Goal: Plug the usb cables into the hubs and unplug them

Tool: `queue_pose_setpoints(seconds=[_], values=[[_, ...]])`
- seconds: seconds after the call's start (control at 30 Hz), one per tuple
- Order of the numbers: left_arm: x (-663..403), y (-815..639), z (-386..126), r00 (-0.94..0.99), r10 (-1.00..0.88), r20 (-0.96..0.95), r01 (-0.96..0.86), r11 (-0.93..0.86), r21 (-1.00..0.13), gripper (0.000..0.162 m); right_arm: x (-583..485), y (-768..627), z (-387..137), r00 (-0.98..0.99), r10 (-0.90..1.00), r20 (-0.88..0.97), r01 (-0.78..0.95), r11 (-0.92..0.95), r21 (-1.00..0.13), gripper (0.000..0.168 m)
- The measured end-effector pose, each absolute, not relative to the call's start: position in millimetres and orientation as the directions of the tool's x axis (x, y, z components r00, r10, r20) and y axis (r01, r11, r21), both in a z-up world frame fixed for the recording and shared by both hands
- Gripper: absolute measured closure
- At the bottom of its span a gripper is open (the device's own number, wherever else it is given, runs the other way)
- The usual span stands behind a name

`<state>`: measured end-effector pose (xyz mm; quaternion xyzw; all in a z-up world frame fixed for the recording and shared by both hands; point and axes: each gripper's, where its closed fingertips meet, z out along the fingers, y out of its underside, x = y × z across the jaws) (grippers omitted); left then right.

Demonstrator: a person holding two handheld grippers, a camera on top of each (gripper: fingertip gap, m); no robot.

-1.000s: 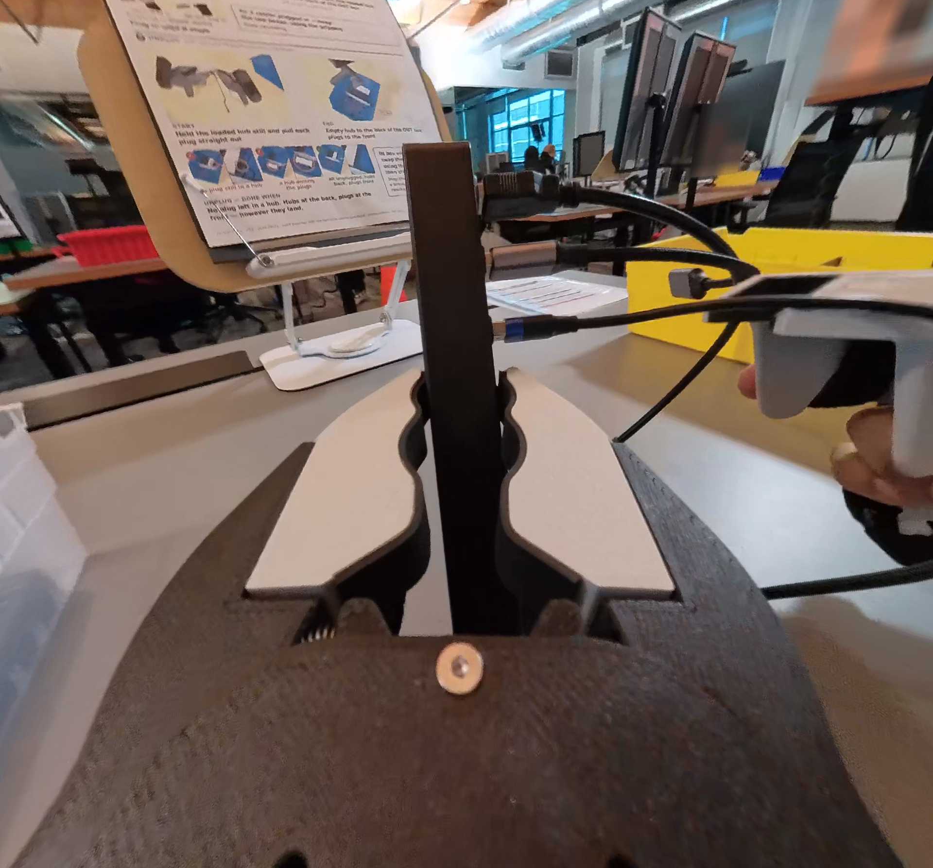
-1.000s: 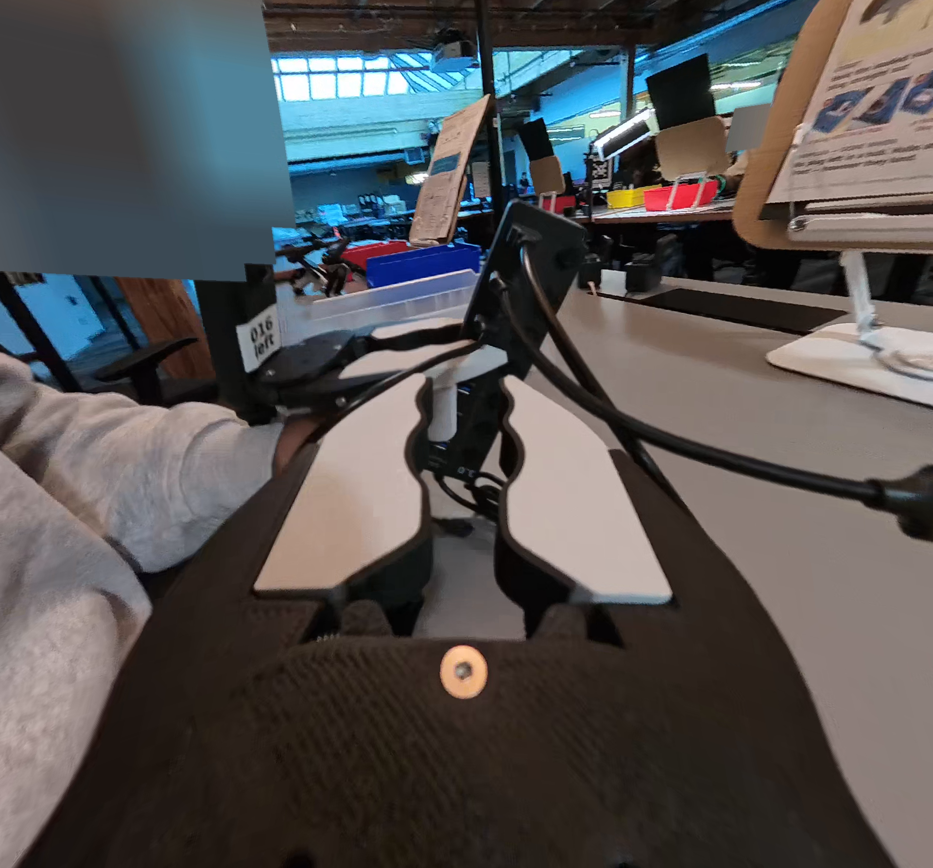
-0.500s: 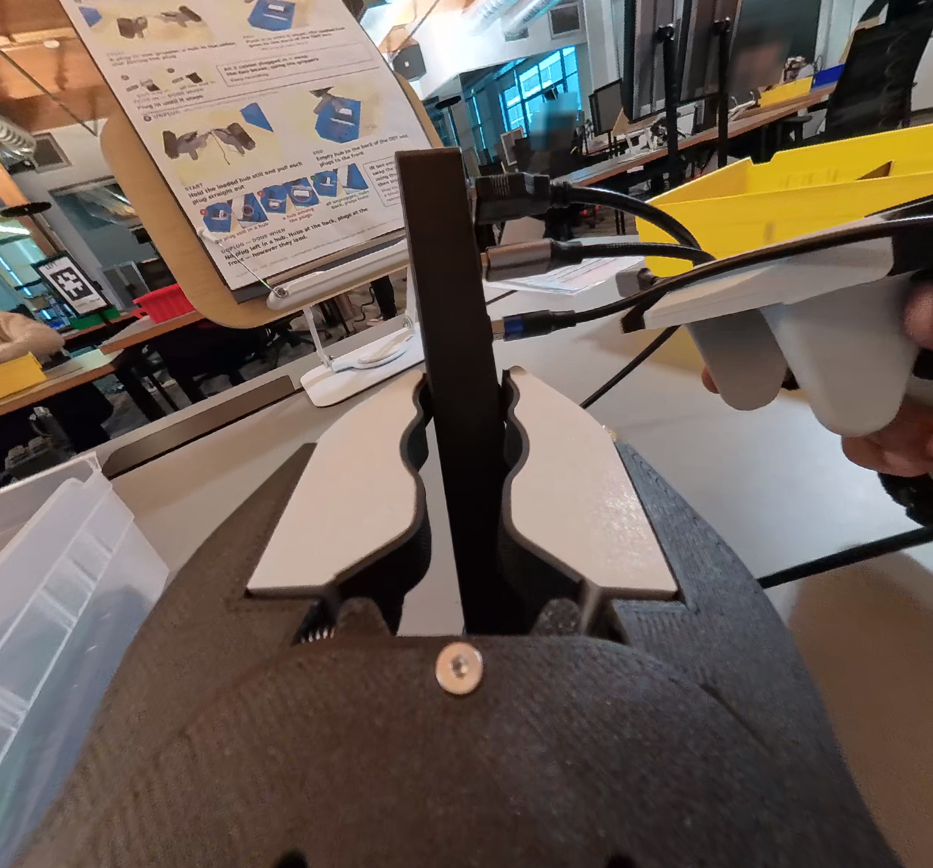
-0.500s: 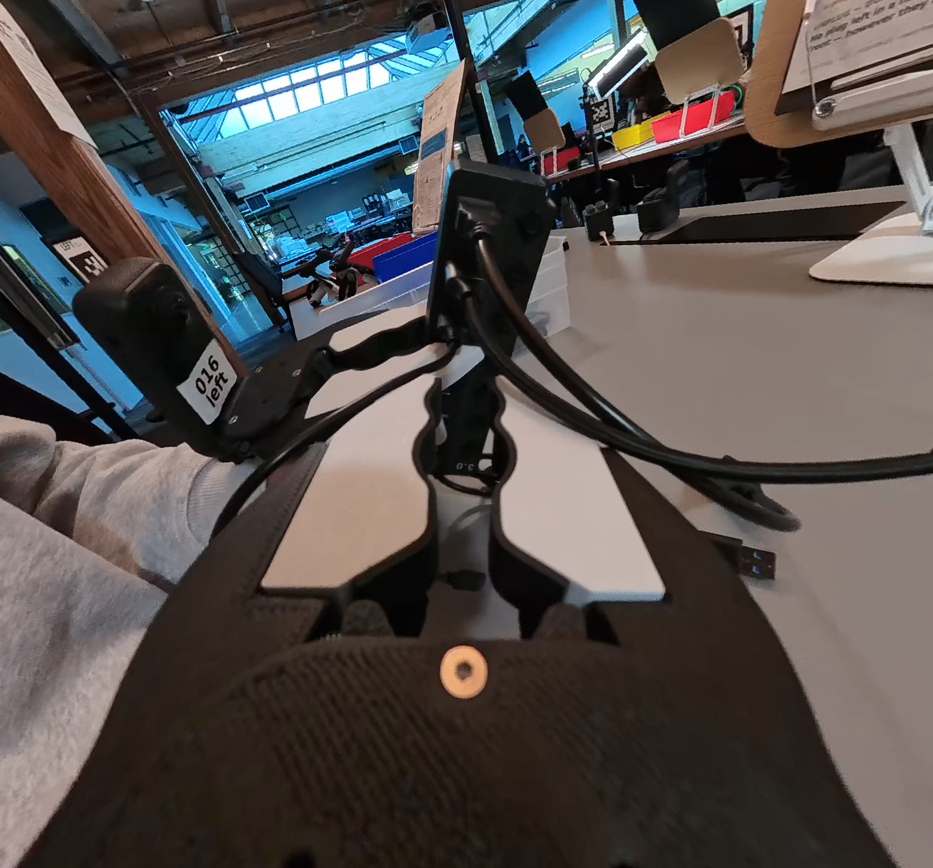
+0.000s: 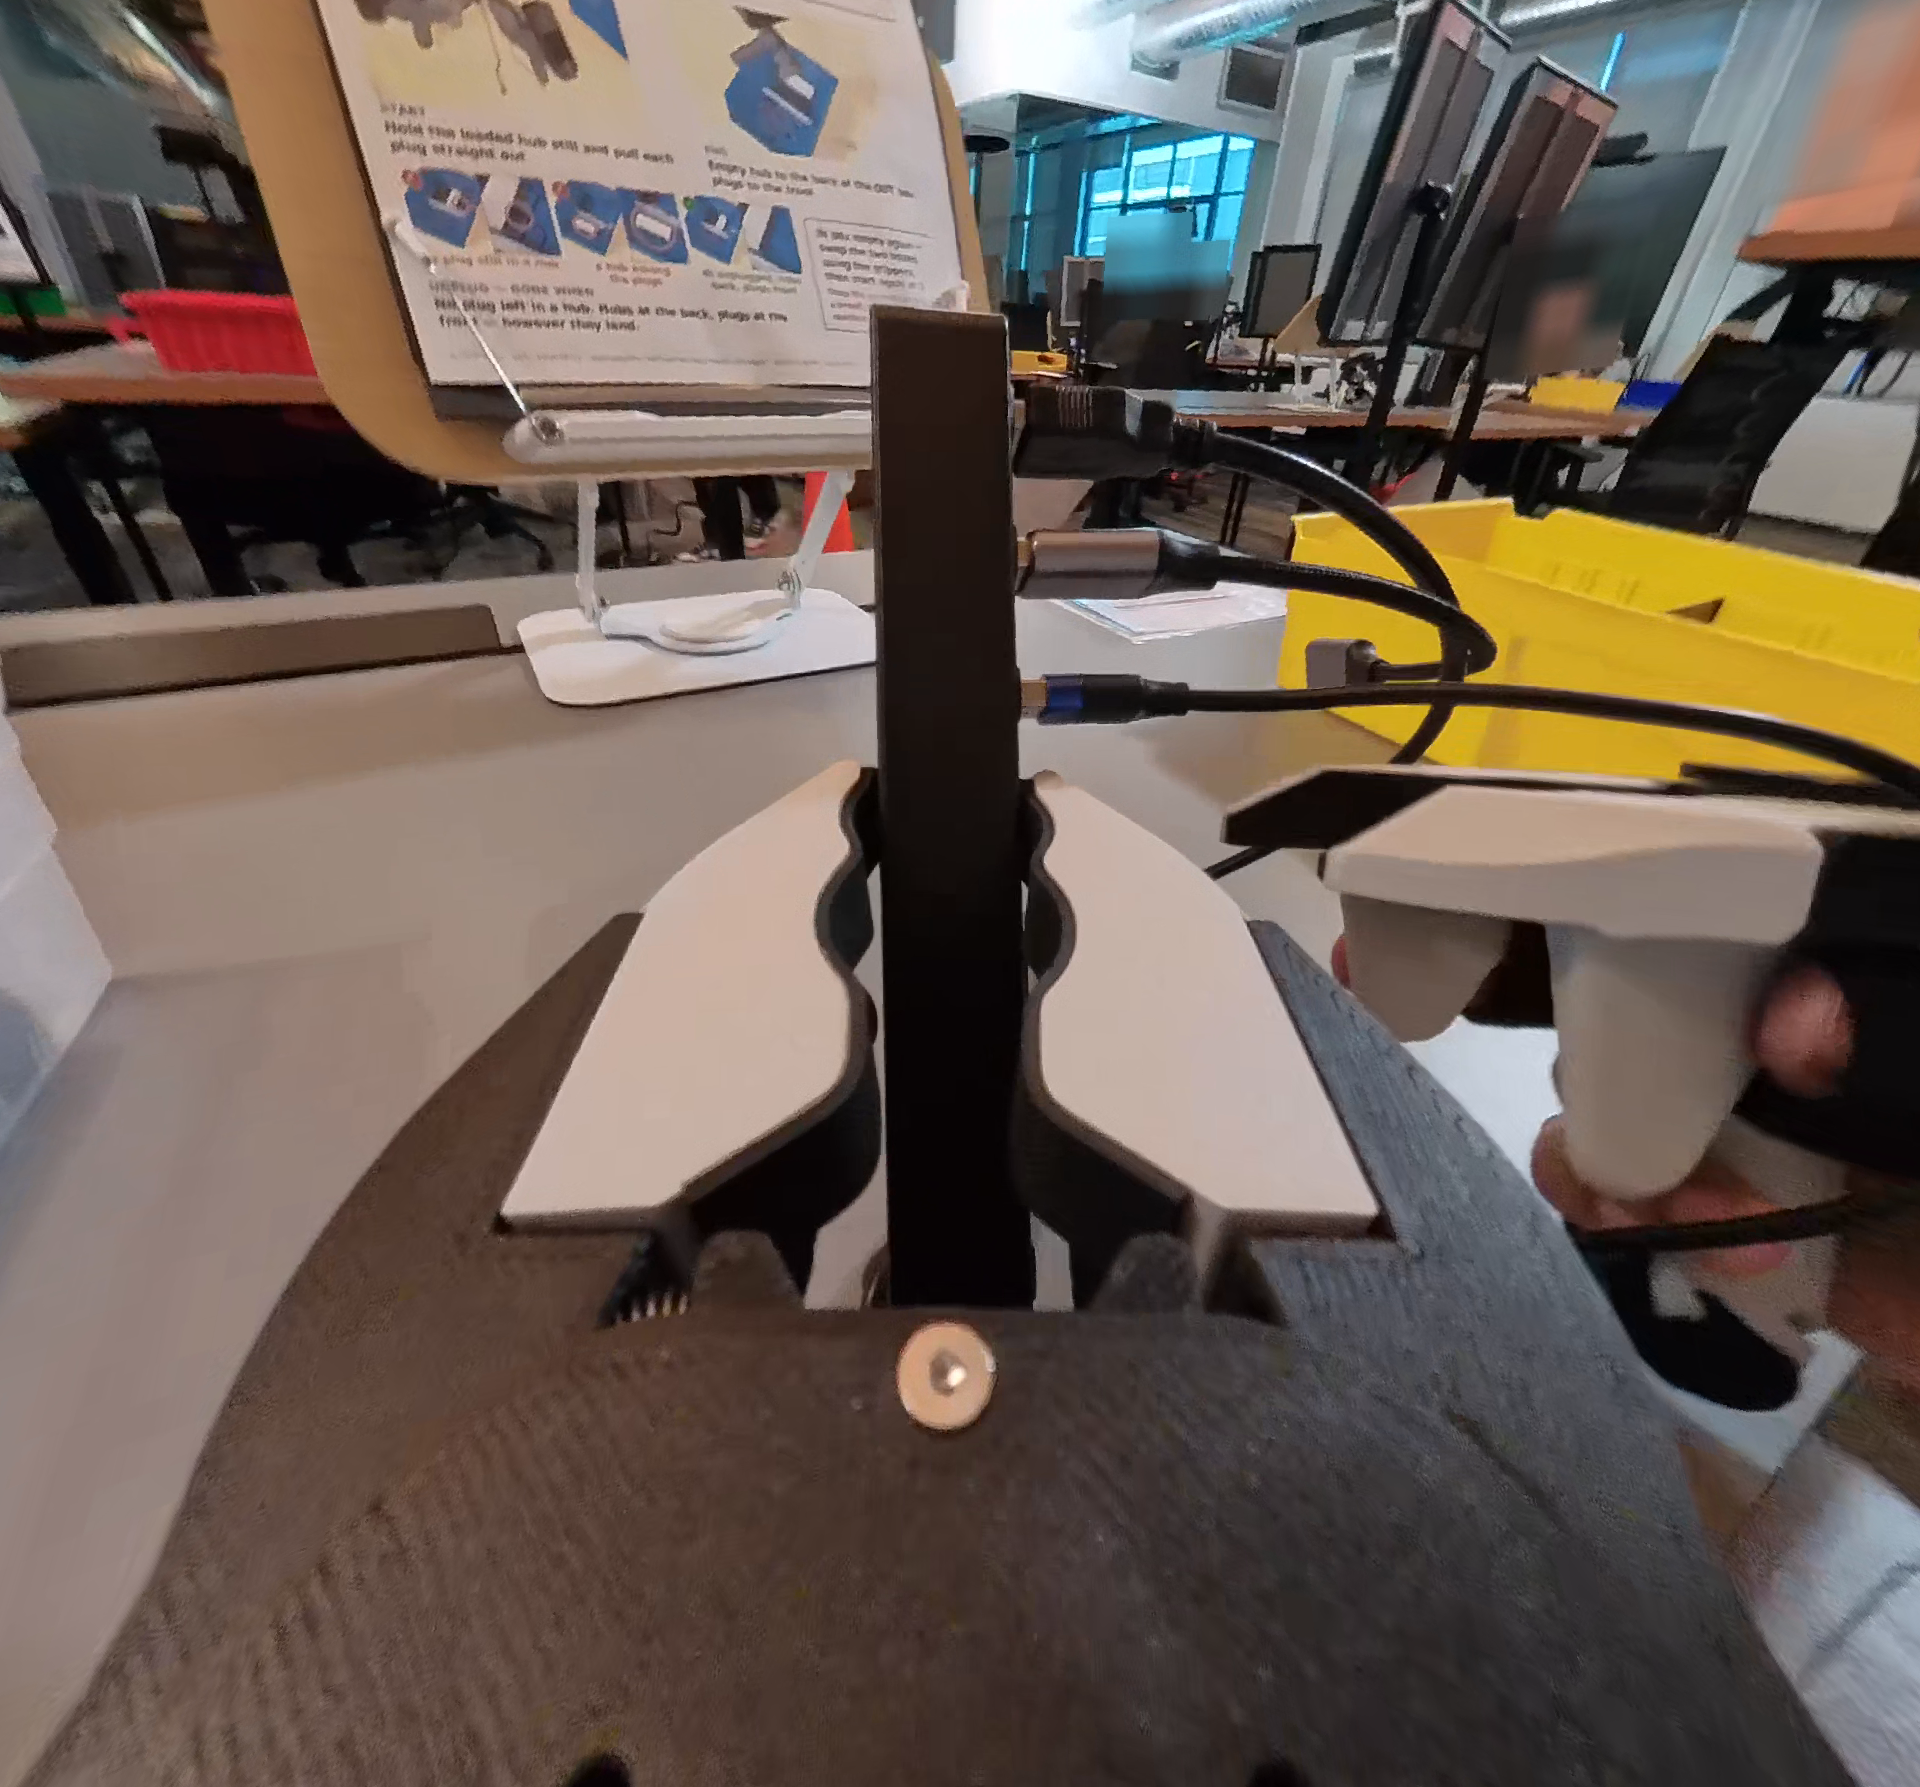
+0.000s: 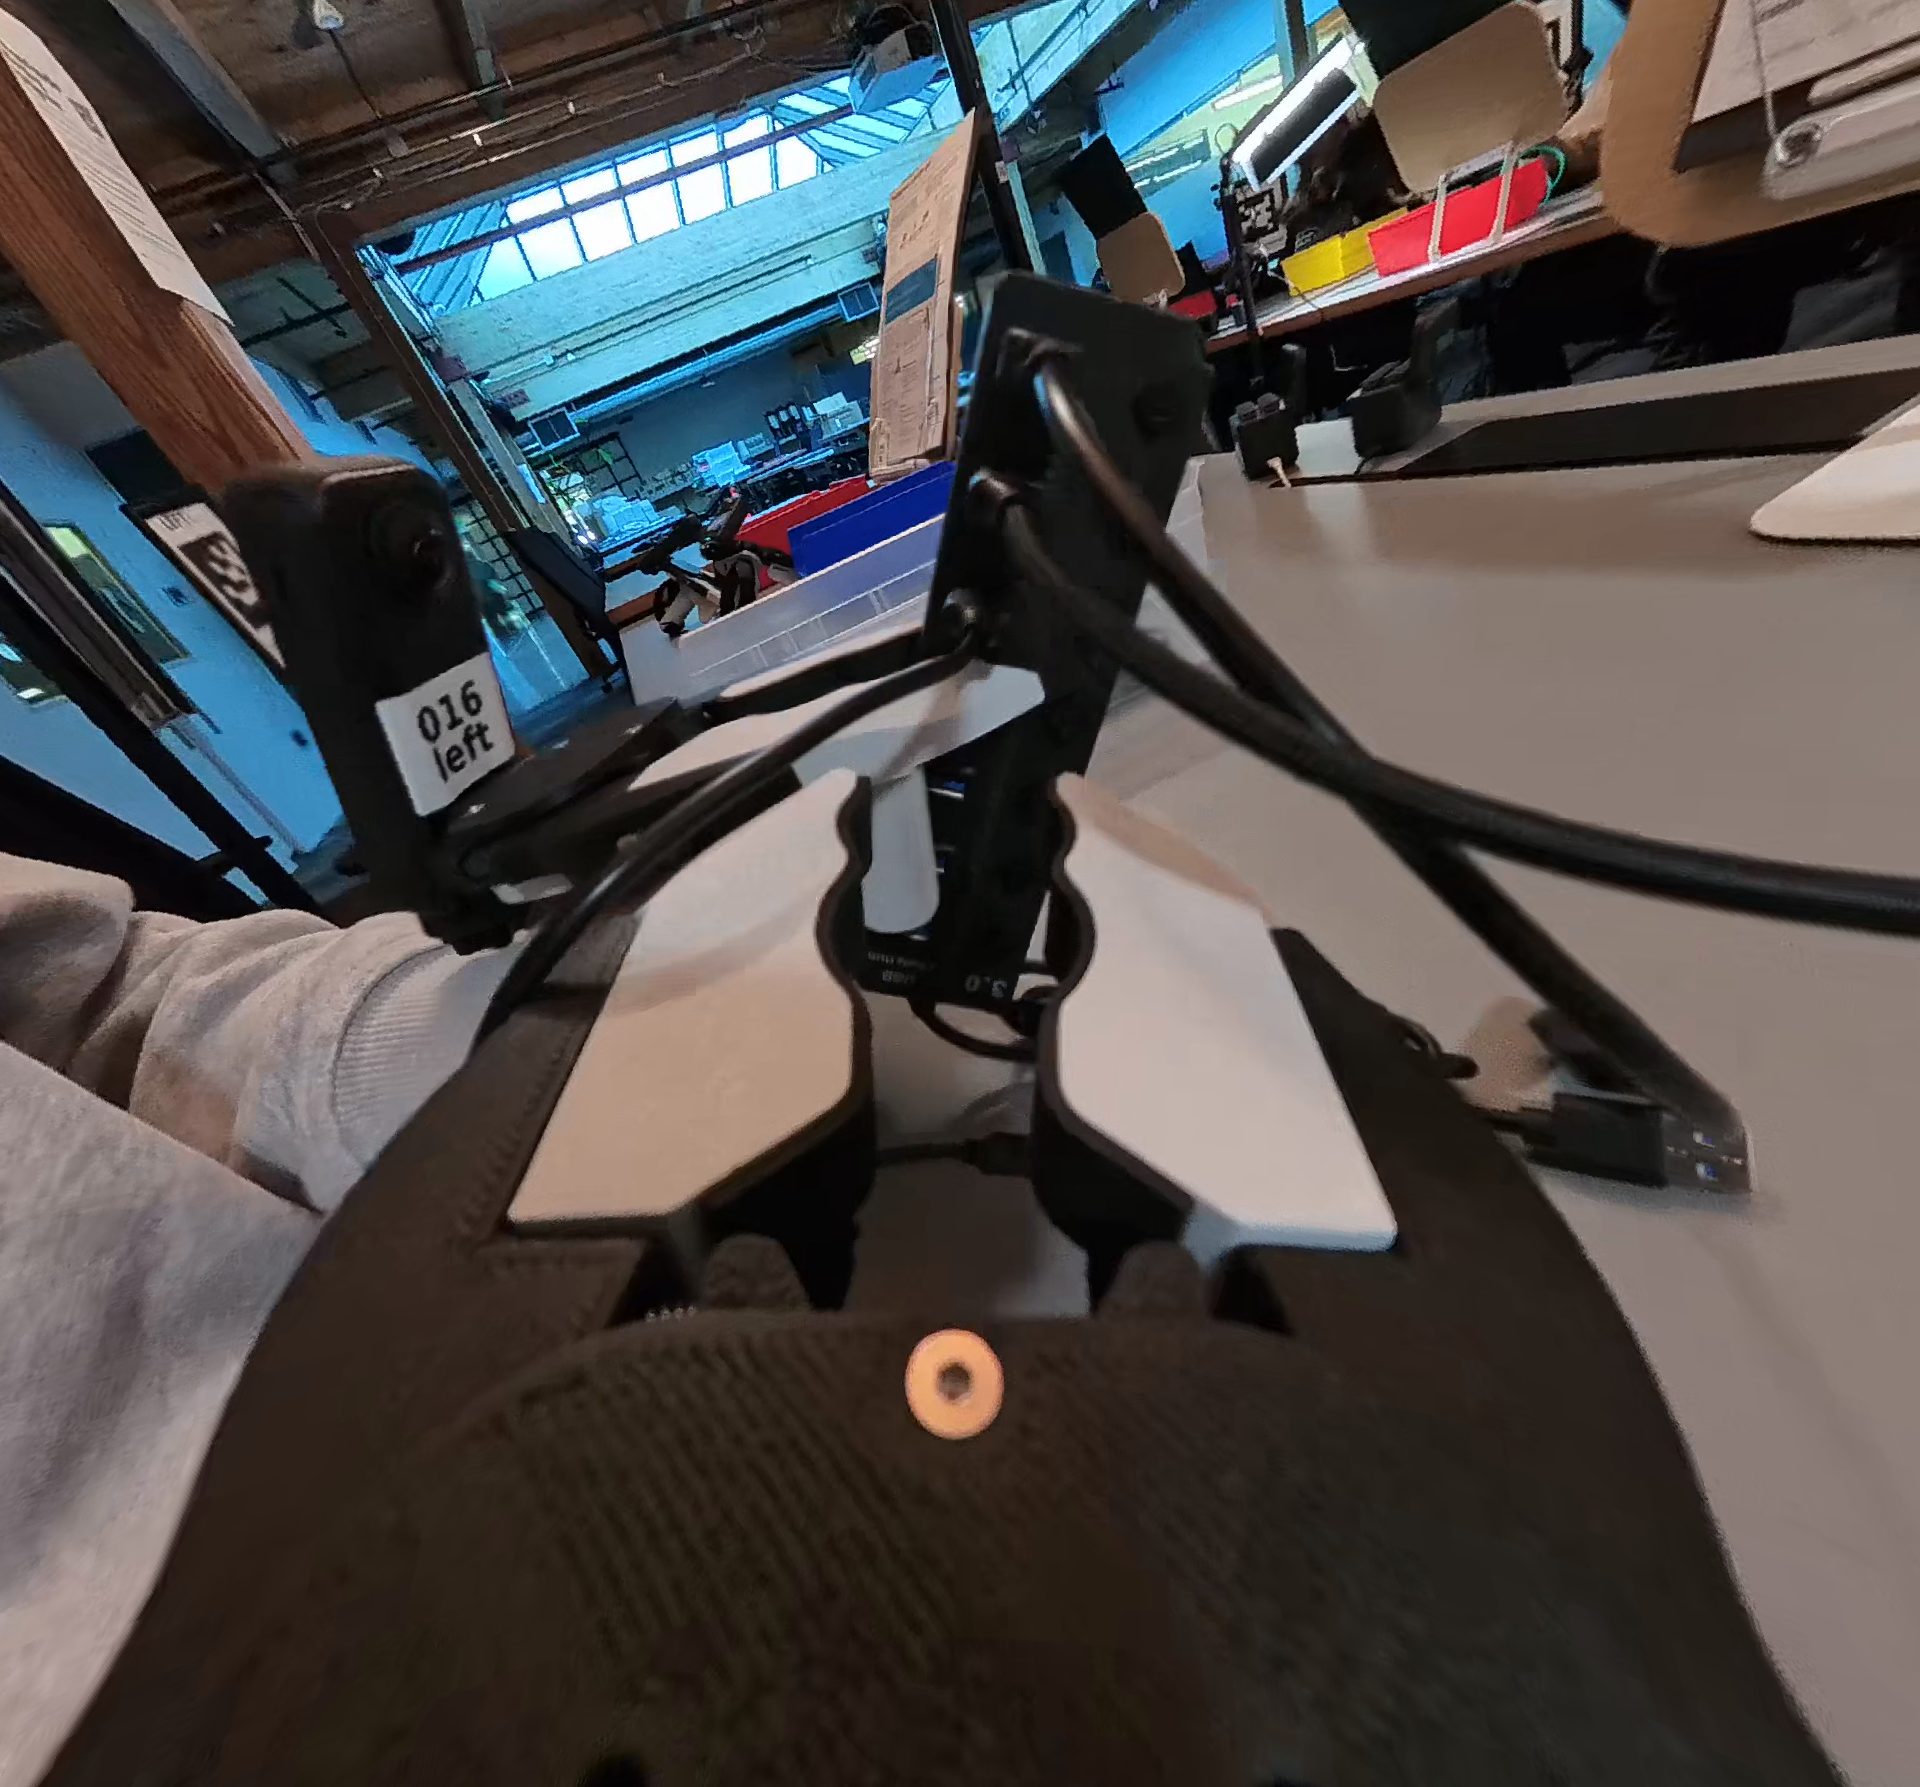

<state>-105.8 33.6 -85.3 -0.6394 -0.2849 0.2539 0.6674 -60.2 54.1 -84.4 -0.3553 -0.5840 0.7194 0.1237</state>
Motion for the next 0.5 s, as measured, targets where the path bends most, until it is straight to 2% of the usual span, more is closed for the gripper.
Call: queue_pose_setpoints(seconds=[0.13, 0.2, 0.27, 0.4, 0.5], values=[[-99, 39, -91, 0.702, 0.667, 0.250, 0.181, 0.172, -0.968, 0.137, -60, 56, -73, -0.714, 0.651, -0.259, 0.111, -0.260, -0.959, 0.133], [-92, 44, -92, 0.704, 0.648, 0.291, 0.212, 0.199, -0.957, 0.136, -59, 59, -67, -0.711, 0.664, -0.229, 0.071, -0.257, -0.964, 0.139], [-86, 49, -92, 0.714, 0.634, 0.297, 0.215, 0.205, -0.955, 0.136, -58, 59, -67, -0.715, 0.660, -0.229, 0.076, -0.253, -0.964, 0.146], [-78, 55, -92, 0.732, 0.627, 0.267, 0.191, 0.188, -0.964, 0.136, -59, 61, -66, -0.718, 0.641, -0.273, 0.101, -0.292, -0.951, 0.148], [-77, 54, -91, 0.733, 0.629, 0.258, 0.178, 0.188, -0.966, 0.136, -60, 61, -68, -0.718, 0.629, -0.298, 0.135, -0.294, -0.946, 0.160]])
